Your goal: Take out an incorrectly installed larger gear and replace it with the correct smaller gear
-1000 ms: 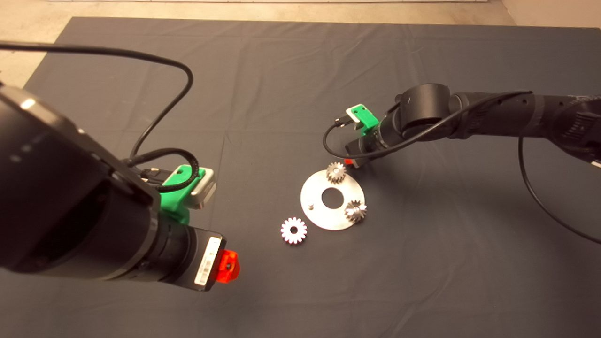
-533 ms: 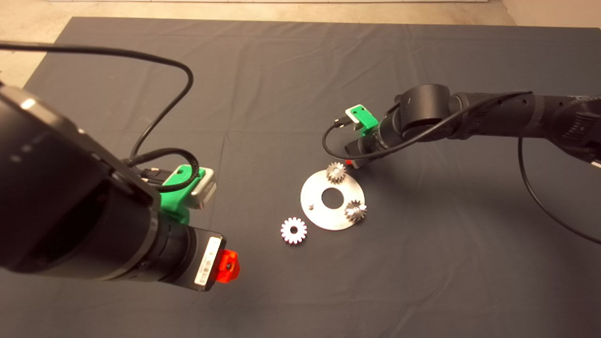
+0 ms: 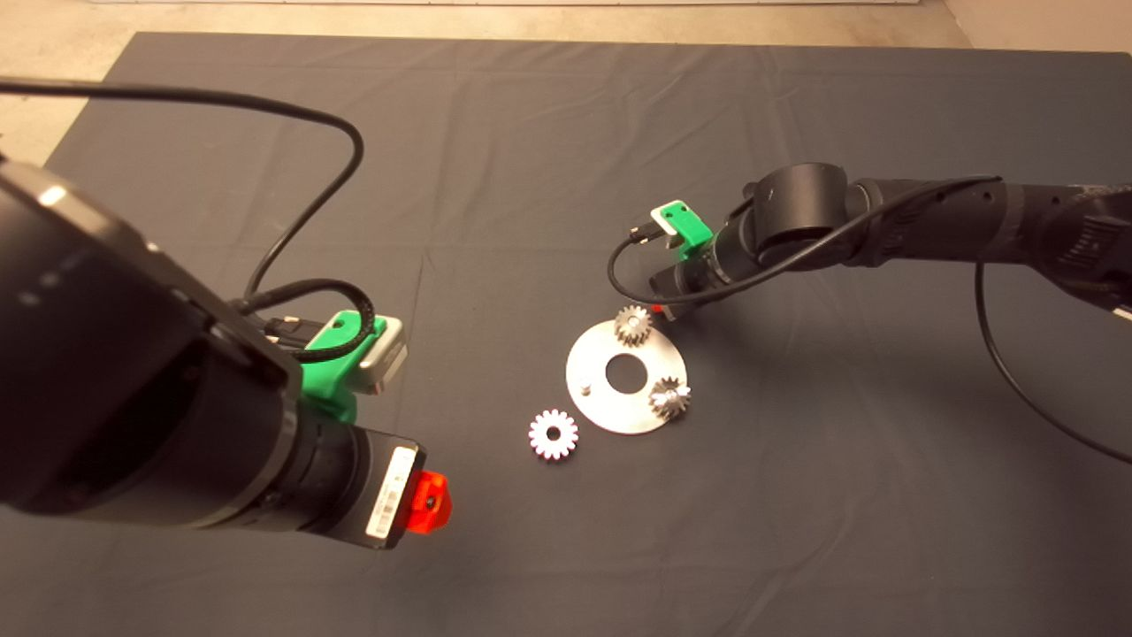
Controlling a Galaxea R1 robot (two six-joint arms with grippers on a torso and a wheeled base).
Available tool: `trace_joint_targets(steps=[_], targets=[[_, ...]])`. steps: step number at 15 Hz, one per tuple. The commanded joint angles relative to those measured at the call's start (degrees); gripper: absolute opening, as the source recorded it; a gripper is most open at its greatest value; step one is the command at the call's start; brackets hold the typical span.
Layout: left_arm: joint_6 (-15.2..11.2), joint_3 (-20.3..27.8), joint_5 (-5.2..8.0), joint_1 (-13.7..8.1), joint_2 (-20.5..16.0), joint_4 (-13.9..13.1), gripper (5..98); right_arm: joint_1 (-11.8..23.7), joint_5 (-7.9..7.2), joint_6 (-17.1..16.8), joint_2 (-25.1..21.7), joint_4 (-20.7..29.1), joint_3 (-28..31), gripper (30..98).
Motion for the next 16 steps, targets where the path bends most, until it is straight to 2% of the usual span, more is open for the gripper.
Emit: trace_joint_targets(steps=[1,3,6,7,9,12,14,15,16], targets=[[-0.28,0.81,7.54,-0.89,0.05,-0.88,97.8,0.81,-0.32,-0.08,-0.24,-1.69,0.59,42.7],[-0.11,0.73,7.54,-0.89,0.05,-0.88,97.8,0.89,-0.44,-0.17,-0.42,-1.57,1.03,42.0],[0.42,0.73,7.54,-0.89,0.14,-0.88,97.8,0.81,-0.4,-3.59,-0.5,-1.61,0.68,40.9],[0.51,0.73,7.54,-0.89,-0.12,-0.88,97.8,0.89,-0.75,-3.83,-0.99,-1.52,1.0,40.8],[0.24,0.73,7.54,-0.89,-0.12,-0.88,97.8,1.07,-1.46,-3.86,-2.44,-1.52,1.57,40.2],[-0.1,0.73,7.54,-0.89,-0.3,-0.88,97.8,1.24,-1.46,-4.12,-4.97,-1.61,3.32,38.9],[-0.46,0.86,7.54,-0.28,0.0,-1.19,97.8,1.99,-2.16,-4.29,-8.84,-1.47,4.64,38.9],[0.55,0.71,7.54,2.28,0.4,-0.81,97.8,2.3,-1.68,-5.97,-10.06,-1.53,4.53,38.8],[4.93,0.64,7.54,3.24,-0.2,0.18,97.8,2.37,-0.18,-9.42,-9.8,-1.85,4.02,38.7]])
